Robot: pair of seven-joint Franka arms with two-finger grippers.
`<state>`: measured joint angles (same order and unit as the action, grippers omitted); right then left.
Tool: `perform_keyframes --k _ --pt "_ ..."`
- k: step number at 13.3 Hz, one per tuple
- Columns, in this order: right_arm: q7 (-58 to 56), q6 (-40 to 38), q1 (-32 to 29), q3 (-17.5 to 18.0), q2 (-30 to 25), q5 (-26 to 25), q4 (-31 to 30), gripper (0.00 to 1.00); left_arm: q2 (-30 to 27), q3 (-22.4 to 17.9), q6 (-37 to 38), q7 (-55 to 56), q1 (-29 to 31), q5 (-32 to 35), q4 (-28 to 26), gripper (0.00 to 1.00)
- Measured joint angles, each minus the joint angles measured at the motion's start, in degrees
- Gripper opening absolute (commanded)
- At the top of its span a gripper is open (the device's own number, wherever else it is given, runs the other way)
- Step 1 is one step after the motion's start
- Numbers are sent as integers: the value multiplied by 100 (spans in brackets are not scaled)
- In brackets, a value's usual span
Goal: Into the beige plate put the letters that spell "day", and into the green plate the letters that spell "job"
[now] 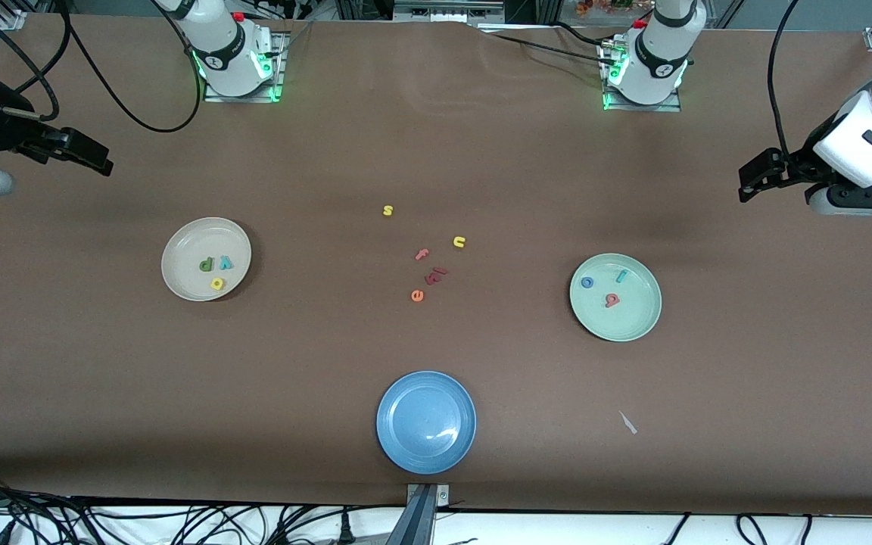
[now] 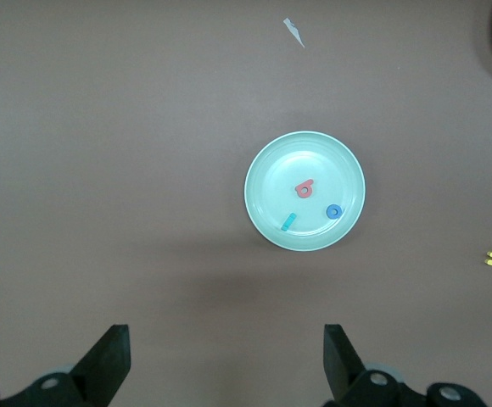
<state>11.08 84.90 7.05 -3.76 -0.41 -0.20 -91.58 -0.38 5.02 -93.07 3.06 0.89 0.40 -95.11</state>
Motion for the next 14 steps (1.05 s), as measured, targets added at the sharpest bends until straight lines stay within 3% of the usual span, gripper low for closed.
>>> perform_keyframes --k 14 --pt "-412 213 -202 23 115 10 -15 100 0 0 0 0 1 0 0 100"
